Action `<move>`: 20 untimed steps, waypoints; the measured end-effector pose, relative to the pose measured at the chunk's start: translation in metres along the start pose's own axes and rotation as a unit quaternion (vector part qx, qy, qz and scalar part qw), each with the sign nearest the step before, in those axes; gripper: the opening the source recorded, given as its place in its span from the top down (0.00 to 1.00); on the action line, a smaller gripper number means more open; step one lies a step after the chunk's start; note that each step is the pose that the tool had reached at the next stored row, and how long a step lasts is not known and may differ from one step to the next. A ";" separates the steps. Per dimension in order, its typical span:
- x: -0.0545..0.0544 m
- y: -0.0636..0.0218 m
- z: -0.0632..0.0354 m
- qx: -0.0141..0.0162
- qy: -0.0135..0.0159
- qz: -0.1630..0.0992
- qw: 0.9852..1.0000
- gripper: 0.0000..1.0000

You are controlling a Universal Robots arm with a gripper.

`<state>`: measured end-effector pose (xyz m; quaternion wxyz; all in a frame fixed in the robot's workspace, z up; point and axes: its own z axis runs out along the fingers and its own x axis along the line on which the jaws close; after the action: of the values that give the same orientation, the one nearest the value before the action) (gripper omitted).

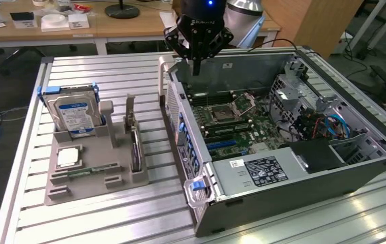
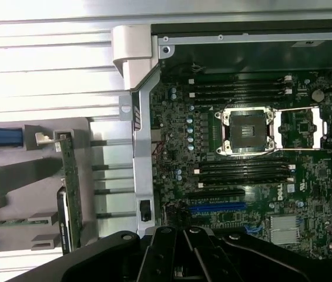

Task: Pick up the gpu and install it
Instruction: 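Reach for the gpu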

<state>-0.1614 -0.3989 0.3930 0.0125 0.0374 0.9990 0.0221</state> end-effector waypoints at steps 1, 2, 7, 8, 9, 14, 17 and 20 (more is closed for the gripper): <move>0.001 0.0000 0.0000 0.000 0.000 0.000 1.000 0.89; 0.001 -0.0001 0.0000 0.000 0.000 0.000 1.000 0.89; 0.005 -0.0004 -0.0001 0.000 0.000 0.000 1.000 0.89; 0.006 -0.0004 -0.0001 0.000 0.000 0.000 1.000 0.89; 0.006 -0.0005 -0.0002 0.000 0.000 0.000 1.000 0.89; 0.010 -0.0007 -0.0002 0.000 0.000 0.000 1.000 0.89; 0.011 -0.0009 -0.0003 0.000 0.000 0.000 1.000 0.89; 0.013 -0.0010 -0.0003 0.000 0.000 0.000 1.000 0.89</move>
<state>-0.1745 -0.3989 0.3929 0.0125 0.0374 0.9990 0.0221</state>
